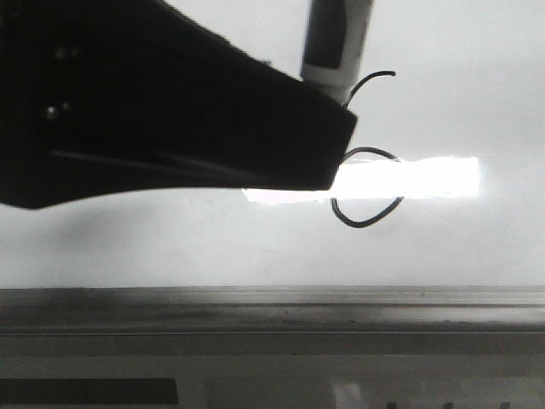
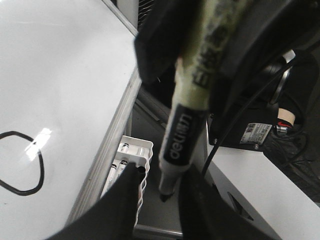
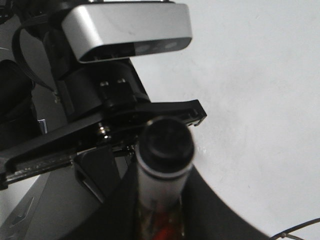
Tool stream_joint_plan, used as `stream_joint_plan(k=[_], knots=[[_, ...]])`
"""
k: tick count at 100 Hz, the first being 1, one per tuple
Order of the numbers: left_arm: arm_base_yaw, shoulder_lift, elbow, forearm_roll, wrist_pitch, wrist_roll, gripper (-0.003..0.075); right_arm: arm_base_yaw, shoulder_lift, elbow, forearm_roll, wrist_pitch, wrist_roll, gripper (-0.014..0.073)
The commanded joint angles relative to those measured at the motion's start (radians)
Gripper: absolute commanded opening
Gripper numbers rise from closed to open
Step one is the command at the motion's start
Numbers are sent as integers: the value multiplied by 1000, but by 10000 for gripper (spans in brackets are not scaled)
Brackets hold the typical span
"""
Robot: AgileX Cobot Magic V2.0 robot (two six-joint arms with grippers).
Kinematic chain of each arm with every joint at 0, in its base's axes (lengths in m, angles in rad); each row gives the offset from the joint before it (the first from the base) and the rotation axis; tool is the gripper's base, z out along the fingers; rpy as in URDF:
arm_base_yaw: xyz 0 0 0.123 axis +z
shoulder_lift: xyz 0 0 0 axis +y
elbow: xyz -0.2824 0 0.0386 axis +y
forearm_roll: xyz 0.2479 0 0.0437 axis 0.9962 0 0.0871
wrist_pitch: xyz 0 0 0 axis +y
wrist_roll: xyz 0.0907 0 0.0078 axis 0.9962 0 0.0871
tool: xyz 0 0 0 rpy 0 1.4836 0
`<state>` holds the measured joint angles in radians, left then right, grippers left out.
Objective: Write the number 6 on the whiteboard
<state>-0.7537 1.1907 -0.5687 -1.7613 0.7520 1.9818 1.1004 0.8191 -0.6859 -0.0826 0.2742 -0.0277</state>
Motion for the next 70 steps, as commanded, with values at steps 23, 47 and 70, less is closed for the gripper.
stream_joint_plan(k=[23,47,70], knots=[[-3,-14,-36,-110,44,-2,-20,3,-7,-39,39,-68,5,-57],[-3,-14,-36,-110,65,-2,46,3,-7,-39,39,-68,5,-57],[-3,-14,-36,-110,73,-2,336,3,-7,-39,39,-68,5,-57]])
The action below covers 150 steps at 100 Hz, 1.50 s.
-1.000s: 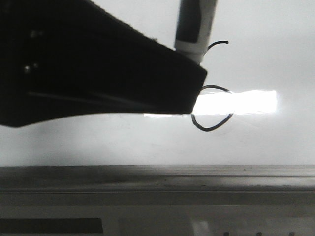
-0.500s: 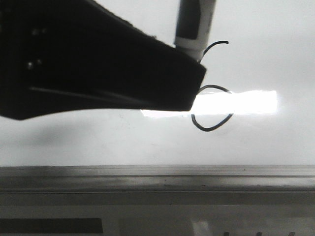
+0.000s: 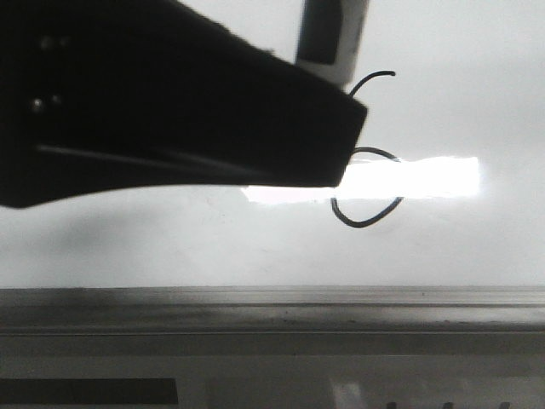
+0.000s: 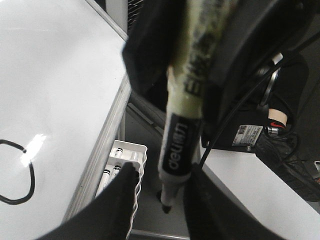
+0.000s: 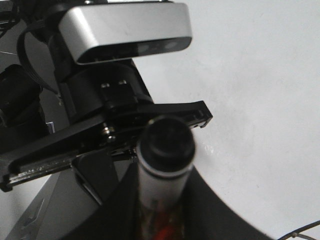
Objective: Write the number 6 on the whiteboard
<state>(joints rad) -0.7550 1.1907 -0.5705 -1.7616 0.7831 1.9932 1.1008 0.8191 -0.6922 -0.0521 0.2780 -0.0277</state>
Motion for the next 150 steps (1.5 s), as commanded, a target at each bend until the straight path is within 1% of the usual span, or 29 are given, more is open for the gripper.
stream_joint_plan(k=[1,9,30,37,42,47,51,54,59,63,78,83,87,92,95,97,102,104,105,109,114,116,122,132,150], knots=[[-2,-14,-34,-110,42,-13,347,3,-7,-32,9,-72,5,-57],[-2,-14,-34,-110,42,-13,370,3,-7,-32,9,-72,5,-57],[-2,-14,-39,-110,50,-13,368,3,3,-32,-10,-72,3,-57],[-2,-14,-41,-110,50,-13,355,3,17,-32,-14,-72,3,-57],[-2,-14,-43,-110,50,-13,316,3,26,-32,-16,-72,3,-57],[-2,-14,-43,-110,47,-13,254,3,30,-32,-16,-72,3,-57],[-2,-14,-43,-110,43,-13,175,3,30,-32,-16,-72,3,-57],[-2,-14,-43,-110,43,-13,139,3,30,-32,-16,-72,3,-56],[-2,-14,-43,-110,43,-13,39,3,30,-32,-16,-74,3,-56],[-2,-14,-43,-110,43,-13,-22,3,30,-32,-18,-74,3,-56],[-2,-14,-43,-110,43,-13,-20,3,30,-32,-18,-69,3,-55],[-2,-14,-43,-110,43,-13,-20,3,30,-32,-18,-61,3,-41],[-2,-14,-43,-110,43,-13,-20,3,30,-32,-18,-58,3,-8],[-2,-14,-43,-110,43,-13,-20,3,30,-32,-18,-58,3,66],[-2,-14,-43,-110,43,-13,-20,3,30,-32,-18,-58,3,143],[-2,-14,-43,-110,43,-13,-20,3,30,-32,-18,-58,3,178],[-2,-14,-43,-110,38,-13,-20,3,30,-32,-18,-58,3,330],[-2,-14,-43,-110,33,-13,-20,3,30,-32,-18,-58,3,369],[-2,-14,-43,-110,29,-13,-20,3,30,-32,-18,-58,3,405],[-2,-14,-43,-110,12,-13,-20,3,30,-32,-18,-57,3,503],[-2,-14,-43,-110,-12,-13,-20,3,25,-32,-18,-55,3,578],[-2,-14,-43,-110,-18,-13,-20,3,22,-32,-18,-54,3,595],[-2,-14,-43,-110,-38,-17,-20,3,7,-32,-18,-51,3,598],[-2,-14,-43,-96,-95,-102,-20,3,-30,-32,-36,-50,3,572],[-2,-14,-24,-7,-165,-234,-20,3,-130,-32,-67,-30,3,489]])
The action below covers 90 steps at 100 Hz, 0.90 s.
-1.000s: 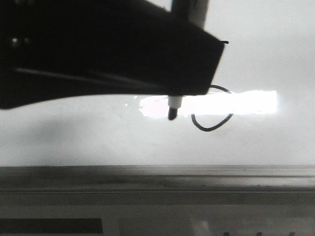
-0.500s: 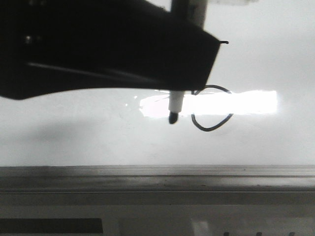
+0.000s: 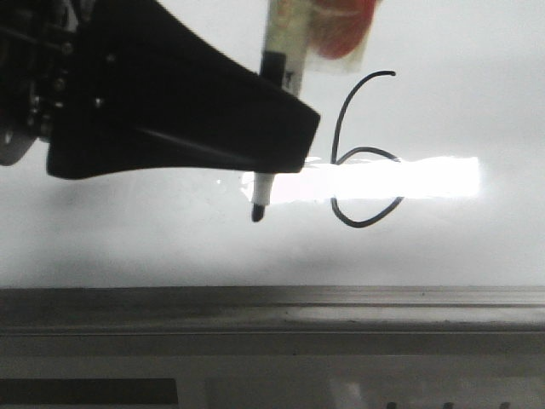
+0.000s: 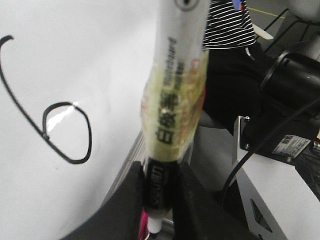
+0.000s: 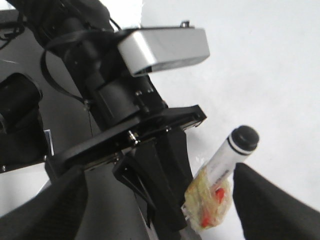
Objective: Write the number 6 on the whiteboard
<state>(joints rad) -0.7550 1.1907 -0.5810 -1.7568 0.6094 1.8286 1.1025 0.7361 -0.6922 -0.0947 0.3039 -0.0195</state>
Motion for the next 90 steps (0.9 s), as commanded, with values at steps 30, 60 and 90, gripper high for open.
stream_joint_plan(k=[30,60,90], knots=[[-2,-14,12,-115,-251,-257,-20,1,-199,-32,-19,-62,-5,-34],[-2,-14,4,-115,-554,-378,-20,1,-217,-32,-18,-39,-5,-64],[-47,-14,-5,-115,-697,-461,-21,1,-217,-32,-18,-39,-5,-64]])
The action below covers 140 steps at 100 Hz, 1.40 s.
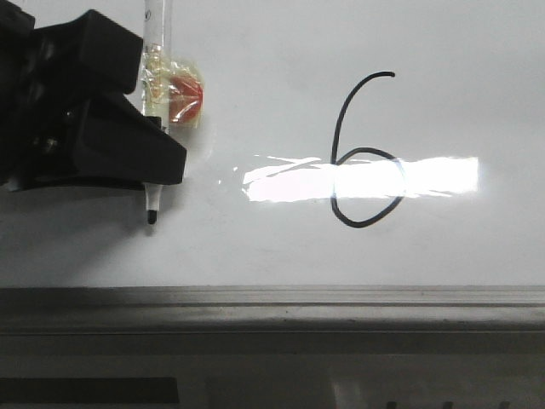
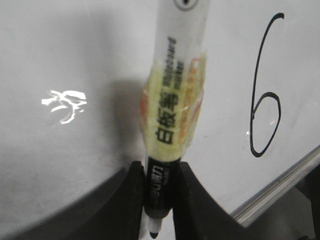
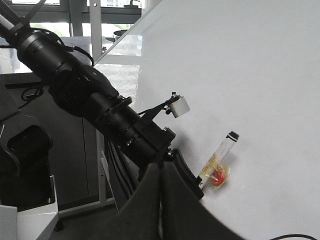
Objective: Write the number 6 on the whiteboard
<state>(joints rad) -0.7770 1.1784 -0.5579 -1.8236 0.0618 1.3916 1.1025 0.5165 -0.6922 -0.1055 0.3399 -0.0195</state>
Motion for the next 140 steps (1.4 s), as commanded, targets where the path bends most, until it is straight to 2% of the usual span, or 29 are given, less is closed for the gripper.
stream_joint_plan(k=[1,13,25,35,48,70,92,129,140], knots=[[-30,-2,-30,-48,-156,-24,-21,1,2,-32,-7,-75,-5,-64],[-153,-2,-67,-46,-333,-24,-21,1,2,-32,-7,-70,-5,-64],[-298,-2,-114,-44,-581,-22,-21,1,2,-32,-3,-67,-5,-64],[-381,0,-132,-44,-675,-22,-21,1,2,-32,-1,-67,-5,-64],[-393,0,-132,-44,-678,-27,-21,1,2,-32,-1,-67,-5,-64],[-393,30,-132,-44,-670,-169,-21,1,2,-32,-1,-67,-5,-64],[-393,126,-158,-44,-621,-173,-20,1,2,-32,1,-67,-5,-64],[-393,150,-163,-44,-658,-173,-20,1,2,-32,48,-37,-5,-64],[-393,150,-163,-44,-675,-229,-20,1,2,-32,48,-32,-5,-64]])
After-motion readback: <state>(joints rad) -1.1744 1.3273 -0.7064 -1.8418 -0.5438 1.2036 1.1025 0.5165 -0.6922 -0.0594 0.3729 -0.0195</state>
